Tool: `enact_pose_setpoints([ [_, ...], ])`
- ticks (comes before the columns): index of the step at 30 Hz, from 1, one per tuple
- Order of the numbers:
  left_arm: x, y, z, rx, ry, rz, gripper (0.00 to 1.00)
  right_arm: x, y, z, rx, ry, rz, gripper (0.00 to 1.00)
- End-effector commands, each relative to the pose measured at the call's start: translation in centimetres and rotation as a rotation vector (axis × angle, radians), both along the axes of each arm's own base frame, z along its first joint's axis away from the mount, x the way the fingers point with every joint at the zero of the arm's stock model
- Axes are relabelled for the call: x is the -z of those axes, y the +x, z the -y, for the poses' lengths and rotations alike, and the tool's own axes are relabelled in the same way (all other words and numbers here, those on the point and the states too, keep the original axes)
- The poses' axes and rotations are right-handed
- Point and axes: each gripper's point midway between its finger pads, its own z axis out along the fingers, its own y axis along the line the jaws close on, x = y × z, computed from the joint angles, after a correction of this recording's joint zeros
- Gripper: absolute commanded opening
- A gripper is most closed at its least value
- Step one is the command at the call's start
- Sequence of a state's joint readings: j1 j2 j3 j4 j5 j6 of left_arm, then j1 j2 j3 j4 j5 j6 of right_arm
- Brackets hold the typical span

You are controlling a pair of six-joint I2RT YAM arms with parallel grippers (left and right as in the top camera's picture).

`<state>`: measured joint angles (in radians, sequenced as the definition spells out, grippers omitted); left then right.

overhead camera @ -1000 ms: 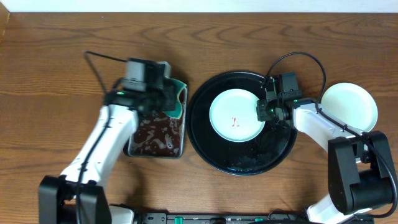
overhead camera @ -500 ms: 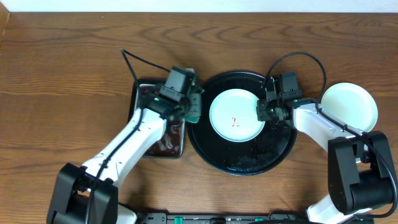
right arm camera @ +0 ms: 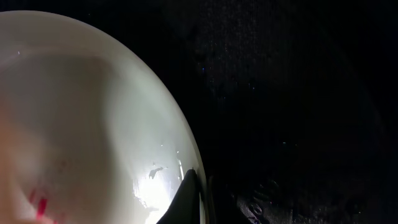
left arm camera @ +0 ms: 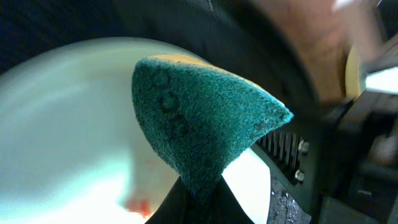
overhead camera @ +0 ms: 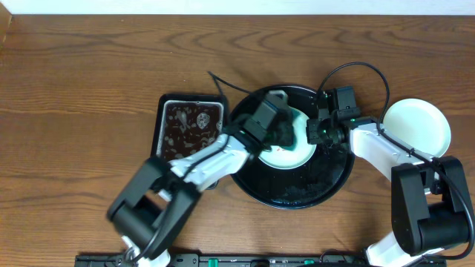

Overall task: Clean dirty plates on tray and stack at the side
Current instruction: 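Scrub the remaining green plate's red smear with the left-held sponge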

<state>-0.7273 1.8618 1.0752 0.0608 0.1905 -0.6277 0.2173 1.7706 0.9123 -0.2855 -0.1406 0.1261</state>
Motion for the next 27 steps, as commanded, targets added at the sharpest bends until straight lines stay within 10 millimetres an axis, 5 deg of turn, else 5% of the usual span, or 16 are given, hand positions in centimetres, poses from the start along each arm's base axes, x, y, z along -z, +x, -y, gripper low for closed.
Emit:
enact_pose_setpoints([
  [1, 1.1, -0.8, 2.1, 0.013, -0.048, -0.056, 0.07, 3.1, -2.7, 0.4, 0.004, -0.022, -0.112, 0.01],
  [4, 3.2, -1.3, 1.4, 0.02, 0.01, -0.087, 0.07, 3.1, -2.8, 0.4, 0.005, -0.022, -0.115, 0.01],
  [8, 5.4, -1.0, -3.2, -0.069, 0.204, -0.108, 0.07, 3.1, -2.8, 0.4, 0.005, -0.023, -0.118, 0.01],
  [14, 3.8, 0.4, -6.8, -0.089, 0.263, -0.087, 0.08, 3.2, -2.9, 0.4, 0.004, -0.024, -0.121, 0.01],
  [22, -2.8, 1.7, -5.0, -0.079, 0.11, 0.042, 0.07, 3.2, -3.0, 0.4, 0.004, -0.024, -0.123, 0.01],
  [27, -2.3, 1.7, -2.4, -0.042, 0.069, 0.078, 0.07, 3.2, -3.0, 0.4, 0.004, -0.024, -0.123, 0.01],
])
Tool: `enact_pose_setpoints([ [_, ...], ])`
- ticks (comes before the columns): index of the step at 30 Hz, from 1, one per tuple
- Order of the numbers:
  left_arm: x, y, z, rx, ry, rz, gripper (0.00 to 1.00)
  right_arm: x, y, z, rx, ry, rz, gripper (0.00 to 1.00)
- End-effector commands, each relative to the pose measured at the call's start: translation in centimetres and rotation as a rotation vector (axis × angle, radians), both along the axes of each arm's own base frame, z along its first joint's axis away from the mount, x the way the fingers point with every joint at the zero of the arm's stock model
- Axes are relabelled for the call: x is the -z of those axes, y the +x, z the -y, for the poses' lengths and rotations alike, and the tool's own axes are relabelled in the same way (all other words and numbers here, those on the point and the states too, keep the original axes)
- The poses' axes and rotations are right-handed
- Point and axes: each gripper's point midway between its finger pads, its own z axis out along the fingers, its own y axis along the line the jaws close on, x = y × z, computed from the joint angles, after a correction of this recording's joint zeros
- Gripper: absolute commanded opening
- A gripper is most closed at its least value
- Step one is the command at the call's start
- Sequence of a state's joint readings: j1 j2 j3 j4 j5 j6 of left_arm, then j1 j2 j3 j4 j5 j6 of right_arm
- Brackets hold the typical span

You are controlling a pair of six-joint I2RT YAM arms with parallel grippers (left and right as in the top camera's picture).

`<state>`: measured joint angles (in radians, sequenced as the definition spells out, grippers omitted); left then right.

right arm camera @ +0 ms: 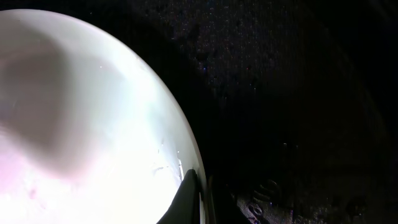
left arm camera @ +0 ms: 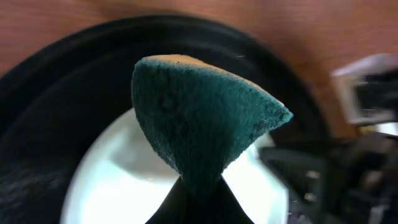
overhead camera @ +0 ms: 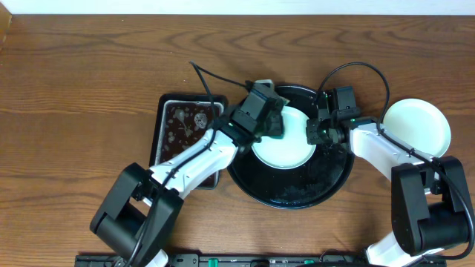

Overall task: Clean dirty plates on tray and stack at the side
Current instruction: 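Scrub the remaining green plate's red smear with the left-held sponge, then return the sponge to the basin with the left gripper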

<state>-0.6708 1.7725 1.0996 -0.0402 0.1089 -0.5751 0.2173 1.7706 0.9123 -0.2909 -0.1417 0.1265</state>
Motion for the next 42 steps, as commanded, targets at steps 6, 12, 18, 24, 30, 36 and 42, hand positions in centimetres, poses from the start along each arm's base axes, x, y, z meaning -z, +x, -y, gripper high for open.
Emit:
enact_pose_setpoints([
  [6, 4.6, -0.8, 2.6, 0.059, 0.036, -0.02, 0.08, 3.1, -2.9, 0.4, 0.005, -0.024, -0.118, 0.01],
  [12, 7.7, -0.5, -0.5, 0.002, 0.148, -0.082, 0.07, 3.2, -3.1, 0.5, 0.004, -0.027, -0.129, 0.01],
  [18, 6.7, -1.5, -3.2, 0.002, 0.215, -0.132, 0.07, 3.2, -3.1, 0.5, 0.005, -0.027, -0.13, 0.01],
  [24, 0.2, -2.2, -4.0, 0.041, 0.189, -0.04, 0.07, 3.2, -3.1, 0.5, 0.005, -0.027, -0.129, 0.04],
  [30, -3.0, -2.3, -9.0, -0.033, 0.224, -0.046, 0.07, 3.2, -3.1, 0.5, 0.009, -0.025, -0.13, 0.19],
  [36, -0.4, -2.2, -16.3, -0.185, 0.297, -0.206, 0.08, 3.2, -3.2, 0.4, 0.01, -0.022, -0.132, 0.08],
  [42, 2.1, -2.4, -20.5, -0.281, 0.322, -0.293, 0.11, 3.1, -3.2, 0.0, 0.001, 0.0, -0.132, 0.01],
])
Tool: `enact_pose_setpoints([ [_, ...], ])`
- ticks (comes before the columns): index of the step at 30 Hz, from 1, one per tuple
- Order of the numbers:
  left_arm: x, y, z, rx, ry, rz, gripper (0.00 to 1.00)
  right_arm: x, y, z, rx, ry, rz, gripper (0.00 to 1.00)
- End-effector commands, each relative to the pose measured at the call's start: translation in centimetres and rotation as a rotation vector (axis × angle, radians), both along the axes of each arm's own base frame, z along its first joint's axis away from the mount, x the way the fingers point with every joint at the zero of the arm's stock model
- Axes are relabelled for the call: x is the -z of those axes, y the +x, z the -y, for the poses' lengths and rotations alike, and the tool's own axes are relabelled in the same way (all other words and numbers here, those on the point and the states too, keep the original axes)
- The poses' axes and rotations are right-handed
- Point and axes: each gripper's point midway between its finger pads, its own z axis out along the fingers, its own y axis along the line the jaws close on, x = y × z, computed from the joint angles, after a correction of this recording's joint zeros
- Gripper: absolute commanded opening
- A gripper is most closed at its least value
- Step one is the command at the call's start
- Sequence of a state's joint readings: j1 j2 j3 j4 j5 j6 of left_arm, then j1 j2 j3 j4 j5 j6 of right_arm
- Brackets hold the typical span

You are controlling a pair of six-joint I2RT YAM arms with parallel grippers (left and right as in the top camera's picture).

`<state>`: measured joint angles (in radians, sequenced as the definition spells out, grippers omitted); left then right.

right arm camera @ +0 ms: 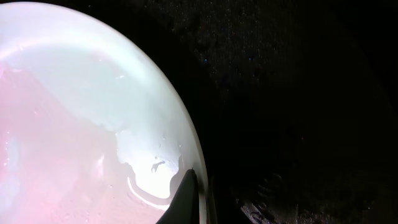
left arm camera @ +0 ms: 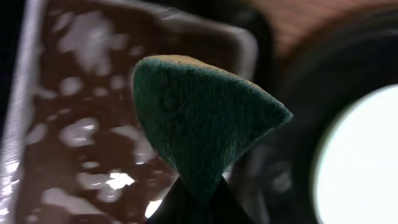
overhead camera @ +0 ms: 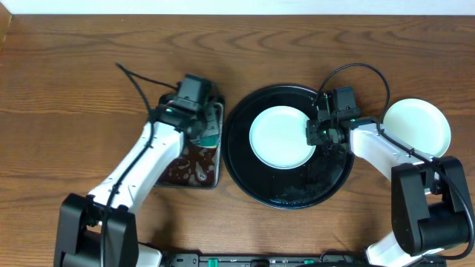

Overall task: Clean dirty plates on tray and stack at the side
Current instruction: 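Return the sponge to the basin with the left gripper, then lift the green plate off the tray with the right gripper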

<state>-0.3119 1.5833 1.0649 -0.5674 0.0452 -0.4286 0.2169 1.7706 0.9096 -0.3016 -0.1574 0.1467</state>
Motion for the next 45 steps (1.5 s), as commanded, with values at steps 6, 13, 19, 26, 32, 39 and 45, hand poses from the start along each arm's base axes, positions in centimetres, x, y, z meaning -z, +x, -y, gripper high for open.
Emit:
enact_pose_setpoints([
  [6, 3.5, -0.6, -2.8, -0.031, 0.052, -0.099, 0.1, 1.1, -1.4, 0.0, -0.022, -0.011, -0.036, 0.01],
  [13, 6.4, -0.8, -2.8, 0.083, 0.1, -0.155, 0.1, -5.4, 1.4, 2.9, 0.028, -0.167, 0.191, 0.01],
  [19, 6.5, 0.2, -2.8, 0.203, 0.149, -0.111, 0.41, -10.5, 2.0, 5.1, 0.031, -0.404, 0.362, 0.01],
  [26, 6.8, -1.0, -3.3, 0.194, 0.164, -0.162, 0.62, -15.9, 1.8, 5.3, 0.025, -0.69, 0.531, 0.01],
  [32, 6.9, -1.5, -3.4, 0.188, 0.165, -0.186, 0.66, -19.2, 1.5, 3.2, 0.012, -0.851, 0.657, 0.01],
  [39, 6.9, -1.5, -3.4, 0.188, 0.165, -0.185, 0.68, -22.3, 0.8, 1.5, 0.02, -0.987, 0.756, 0.01],
  [45, 6.9, -1.5, -3.4, 0.188, 0.165, -0.185, 0.68, -24.5, 0.4, 0.6, 0.033, -1.064, 0.813, 0.01],
])
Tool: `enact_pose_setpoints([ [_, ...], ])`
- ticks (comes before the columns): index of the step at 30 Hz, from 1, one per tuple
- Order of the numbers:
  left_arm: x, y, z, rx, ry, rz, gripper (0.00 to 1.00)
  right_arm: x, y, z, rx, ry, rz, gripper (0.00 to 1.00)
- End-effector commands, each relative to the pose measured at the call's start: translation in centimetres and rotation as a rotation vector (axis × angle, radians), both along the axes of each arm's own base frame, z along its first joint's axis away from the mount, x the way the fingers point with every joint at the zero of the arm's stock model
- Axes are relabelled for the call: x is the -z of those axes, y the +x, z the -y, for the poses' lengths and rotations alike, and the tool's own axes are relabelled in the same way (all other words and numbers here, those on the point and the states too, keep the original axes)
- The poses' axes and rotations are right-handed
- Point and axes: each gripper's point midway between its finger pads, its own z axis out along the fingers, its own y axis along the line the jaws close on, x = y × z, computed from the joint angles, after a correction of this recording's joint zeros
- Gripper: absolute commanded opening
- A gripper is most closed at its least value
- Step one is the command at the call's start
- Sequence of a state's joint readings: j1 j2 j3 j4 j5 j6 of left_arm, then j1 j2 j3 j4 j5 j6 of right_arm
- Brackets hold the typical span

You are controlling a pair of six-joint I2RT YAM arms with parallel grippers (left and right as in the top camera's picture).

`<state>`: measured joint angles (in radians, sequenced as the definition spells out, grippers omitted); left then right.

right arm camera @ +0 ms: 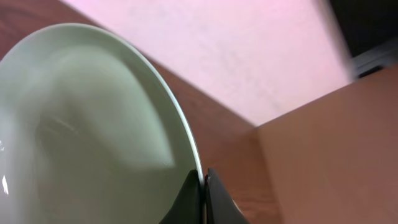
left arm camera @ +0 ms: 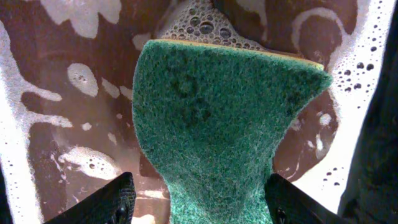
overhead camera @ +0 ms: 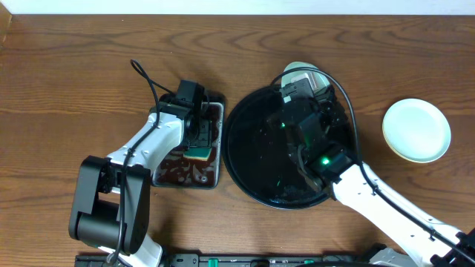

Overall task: Clean dirty plates on tray and stack at the side
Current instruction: 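Lift the green plate off the tray with the right gripper, then carry the green plate right and stack it on the plate pile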

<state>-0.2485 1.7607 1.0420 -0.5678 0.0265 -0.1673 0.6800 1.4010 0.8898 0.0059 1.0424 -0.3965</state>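
My left gripper (left arm camera: 199, 182) is open low in the soapy dish (overhead camera: 174, 167). The green sponge (left arm camera: 217, 124) lies in the brown suds between its spread fingers (left arm camera: 118, 199), also visible as the sponge (overhead camera: 200, 150) from overhead. My right gripper (right arm camera: 203, 180) is shut on the rim of a pale plate (right arm camera: 93, 137), which is raised and tilted. Overhead, only an edge of that plate (overhead camera: 298, 68) peeks out past the right arm at the far rim of the round black tray (overhead camera: 252, 170). A clean white plate (overhead camera: 416, 130) rests on the table at the right.
The right arm stretches across the black tray from the lower right. The soapy dish sits just left of the tray. Wet drops dot the tray floor. A wall runs along the table's far edge.
The left gripper has lowered into the suds and opened, leaving the sponge in the water. The right gripper, still shut on the plate's rim, now holds it raised and tilted at the tray's far edge.
First the sponge, pinched in my left gripper, was on the red-stained plate while the right gripper held its rim. Then the sponge was off the plate, later over the soapy dish with the plate white. Now the sponge lies released in the suds and the plate is up.
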Motion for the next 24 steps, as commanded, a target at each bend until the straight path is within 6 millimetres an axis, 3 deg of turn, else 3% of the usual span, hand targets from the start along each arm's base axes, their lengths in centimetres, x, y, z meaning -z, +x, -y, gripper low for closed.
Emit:
enact_pose_setpoints([
  [1, 0.3, -0.4, -0.4, 0.007, 0.018, -0.014, 0.68, -2.1, -0.9, 0.9, 0.063, -0.096, 0.039, 0.01],
  [7, 0.3, -0.4, -0.4, 0.007, 0.018, -0.014, 0.68, -3.2, -0.7, 0.7, 0.068, -0.096, 0.074, 0.01],
  [17, 0.3, -0.4, -0.4, 0.007, 0.018, -0.014, 0.68, -3.2, -0.6, 0.6, 0.067, -0.084, 0.081, 0.01],
  [24, 0.3, -0.4, -0.4, 0.007, 0.018, -0.014, 0.68, -3.2, -0.3, 2.0, 0.123, -0.001, 0.122, 0.01],
])
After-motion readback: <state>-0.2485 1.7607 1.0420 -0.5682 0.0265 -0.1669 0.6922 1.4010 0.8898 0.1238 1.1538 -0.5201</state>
